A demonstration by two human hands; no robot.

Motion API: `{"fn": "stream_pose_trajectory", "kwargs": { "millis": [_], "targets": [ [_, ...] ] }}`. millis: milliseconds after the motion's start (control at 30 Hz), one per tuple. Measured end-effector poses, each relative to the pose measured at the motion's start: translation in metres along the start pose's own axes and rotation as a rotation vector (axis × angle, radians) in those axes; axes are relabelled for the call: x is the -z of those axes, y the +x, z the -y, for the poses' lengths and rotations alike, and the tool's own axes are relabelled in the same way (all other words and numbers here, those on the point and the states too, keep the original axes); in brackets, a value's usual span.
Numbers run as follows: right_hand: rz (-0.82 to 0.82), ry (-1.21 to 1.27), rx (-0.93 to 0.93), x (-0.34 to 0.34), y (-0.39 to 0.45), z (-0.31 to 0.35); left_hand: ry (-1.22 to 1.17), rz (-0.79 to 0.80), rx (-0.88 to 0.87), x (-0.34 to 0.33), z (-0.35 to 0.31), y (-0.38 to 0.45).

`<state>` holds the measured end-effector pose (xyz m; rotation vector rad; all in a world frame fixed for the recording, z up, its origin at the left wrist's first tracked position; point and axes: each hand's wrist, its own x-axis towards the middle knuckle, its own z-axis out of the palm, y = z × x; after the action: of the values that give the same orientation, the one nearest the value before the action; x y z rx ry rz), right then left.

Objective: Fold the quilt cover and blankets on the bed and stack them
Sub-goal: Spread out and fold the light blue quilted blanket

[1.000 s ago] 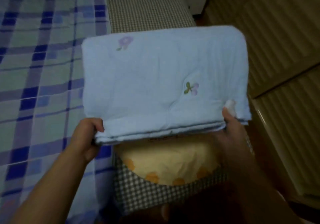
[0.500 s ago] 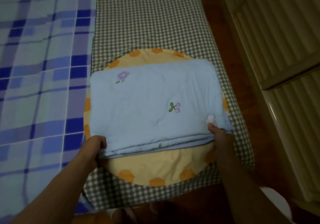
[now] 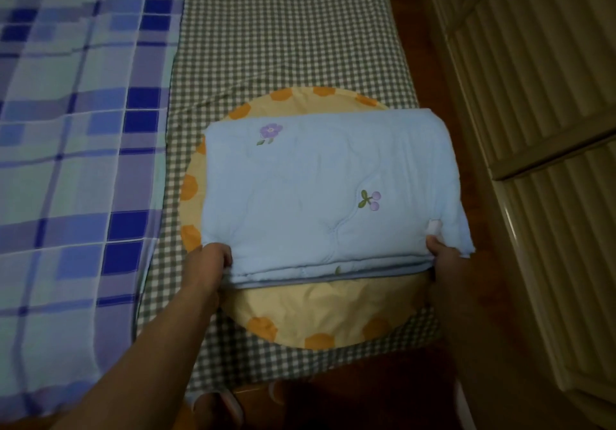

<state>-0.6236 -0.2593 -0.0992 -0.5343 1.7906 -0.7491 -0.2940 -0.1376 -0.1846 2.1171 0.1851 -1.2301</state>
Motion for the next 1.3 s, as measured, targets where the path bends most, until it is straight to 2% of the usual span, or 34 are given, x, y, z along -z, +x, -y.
{"fn": "stream_pose_trajectory", "kwargs": {
  "millis": [100, 167, 233, 267, 300, 367, 400, 467, 500, 567, 633, 700, 833, 933, 1033, 1133, 1167, 1233, 1300],
  "targets": [
    [0.028, 0.016, 0.024, -0.001, 0.007, -0.018, 0.035, -0.236, -0.12, 0.016, 0.003, -0.005],
    [0.046, 0.001, 0.0, -0.001, 0.012, -0.028, 0.043, -0.204, -0.057, 0.021, 0.005, -0.009],
    [-0.011, -0.083, 0.014, 0.002, 0.015, -0.033, 0.244, -0.199, -0.021, 0.021, 0.0, -0.022],
    [-0.096, -0.151, 0.046, 0.004, 0.017, -0.034, 0.376, -0.265, -0.135, 0.018, -0.007, -0.036],
    [-0.202, -0.262, 0.099, 0.004, 0.015, -0.028, 0.48, -0.342, -0.337, 0.011, -0.016, -0.05],
    [-0.375, -0.524, 0.539, -0.007, 0.015, -0.014, 0.587, -0.389, -0.844, -0.01, -0.043, -0.077],
    [-0.394, -0.612, 0.787, -0.022, 0.015, 0.0, 0.646, -0.362, -1.061, -0.026, -0.062, -0.088],
    [-0.237, -0.843, 1.182, -0.075, 0.019, 0.035, 0.815, -0.284, -1.325, -0.072, -0.096, -0.079],
    [-0.165, -0.994, 1.276, -0.107, 0.026, 0.055, 0.911, -0.265, -1.382, -0.098, -0.111, -0.067],
    [-0.093, -1.311, 1.295, -0.152, 0.075, 0.073, 1.118, -0.263, -1.397, -0.142, -0.13, -0.034],
    [-0.096, -1.508, 1.127, -0.162, 0.141, 0.065, 1.218, -0.288, -1.274, -0.165, -0.124, 0.01],
    [-0.147, -1.479, 1.047, -0.155, 0.19, 0.042, 1.217, -0.339, -1.187, -0.166, -0.106, 0.045],
    [-0.274, -1.319, 1.236, -0.154, 0.211, 0.007, 1.183, -0.451, -1.172, -0.134, -0.078, 0.074],
    [-0.252, -1.278, 1.247, -0.148, 0.208, 0.016, 1.186, -0.464, -1.107, -0.112, -0.075, 0.076],
    [-0.165, -1.363, 1.188, -0.133, 0.203, 0.026, 1.235, -0.469, -0.938, -0.088, -0.076, 0.061],
    [-0.194, -1.438, 0.995, -0.115, 0.177, 0.045, 1.206, -0.424, -0.726, -0.053, -0.072, 0.031],
    [-0.225, -1.434, 0.975, -0.113, 0.156, 0.047, 1.201, -0.432, -0.763, -0.051, -0.066, 0.014],
    [-0.215, -1.401, 1.136, -0.116, 0.098, 0.032, 1.187, -0.4, -0.968, -0.073, -0.048, -0.023],
    [-0.028, -1.422, 1.297, -0.12, 0.048, -0.004, 1.204, -0.312, -1.11, -0.108, -0.021, -0.044]
  ]
}}
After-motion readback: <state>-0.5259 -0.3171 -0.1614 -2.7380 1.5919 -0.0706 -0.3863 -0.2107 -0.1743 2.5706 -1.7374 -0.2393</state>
